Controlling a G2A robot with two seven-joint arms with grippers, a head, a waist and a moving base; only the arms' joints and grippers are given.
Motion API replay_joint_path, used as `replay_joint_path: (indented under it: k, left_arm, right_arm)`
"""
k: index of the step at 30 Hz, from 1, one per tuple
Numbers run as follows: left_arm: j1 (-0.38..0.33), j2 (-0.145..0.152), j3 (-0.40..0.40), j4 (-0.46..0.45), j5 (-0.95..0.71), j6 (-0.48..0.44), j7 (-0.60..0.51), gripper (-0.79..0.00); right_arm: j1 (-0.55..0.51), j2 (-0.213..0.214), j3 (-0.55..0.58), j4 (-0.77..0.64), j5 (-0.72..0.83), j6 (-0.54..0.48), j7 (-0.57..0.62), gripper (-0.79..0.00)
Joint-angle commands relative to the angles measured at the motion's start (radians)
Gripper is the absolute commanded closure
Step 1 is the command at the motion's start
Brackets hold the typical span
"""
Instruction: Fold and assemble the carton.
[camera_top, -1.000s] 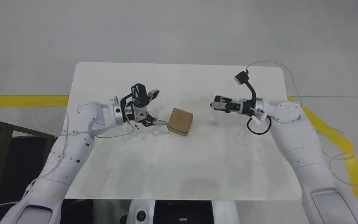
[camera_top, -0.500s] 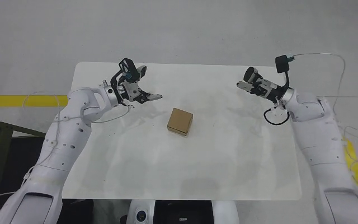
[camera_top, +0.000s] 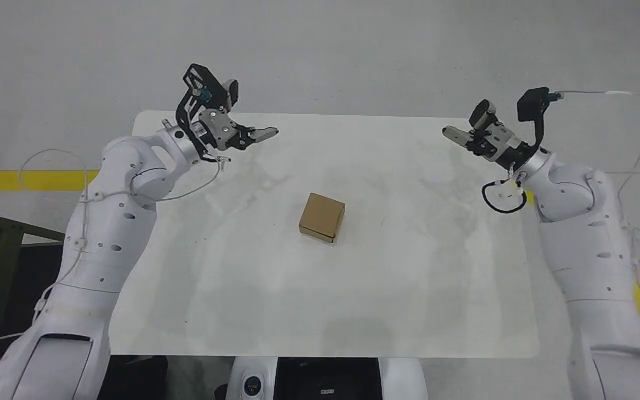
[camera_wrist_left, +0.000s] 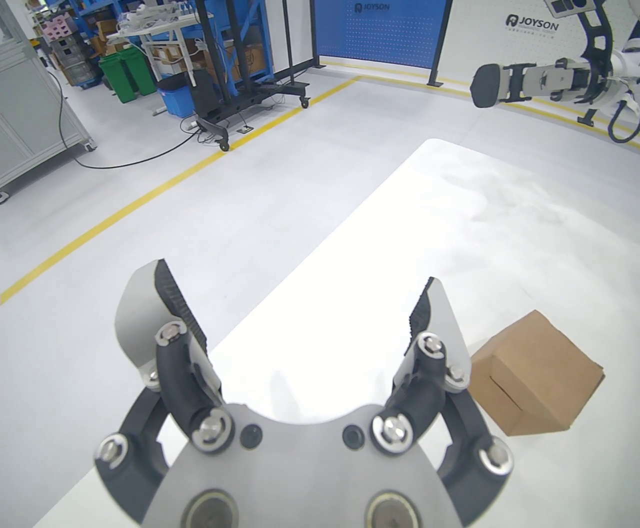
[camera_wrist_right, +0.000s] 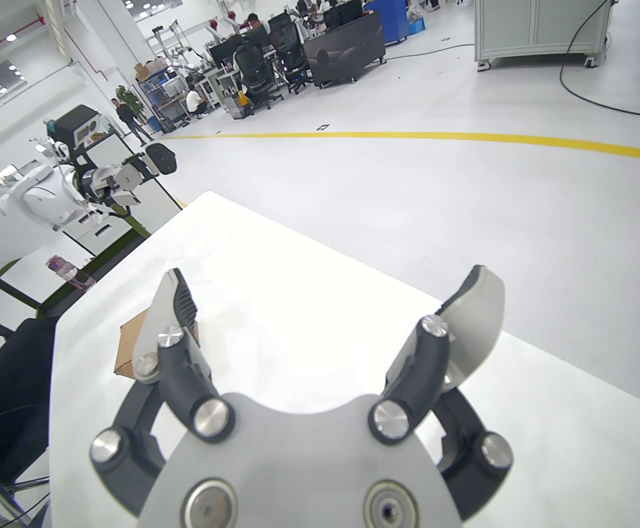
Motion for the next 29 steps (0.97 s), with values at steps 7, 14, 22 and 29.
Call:
replay_joint_path:
  k: [7,14,22,29]
  left_arm:
    - [0.017,0.003,-0.015,-0.029,-0.014,0.022,-0.038,-0.784]
    - [0.018,0.002,-0.016,-0.030,-0.015,0.024,-0.038,-0.784]
    - [0.018,0.002,-0.016,-0.030,-0.015,0.024,-0.038,-0.784]
    - [0.018,0.002,-0.016,-0.030,-0.015,0.024,-0.038,-0.784]
  right_arm:
    - [-0.003,0.005,0.011,-0.014,-0.011,0.005,0.001,-0.785]
    - [-0.003,0.005,0.010,-0.013,-0.011,0.004,0.001,-0.785]
    - [-0.003,0.005,0.010,-0.013,-0.011,0.004,0.001,-0.785]
    - [-0.003,0.005,0.010,-0.013,-0.011,0.004,0.001,-0.785]
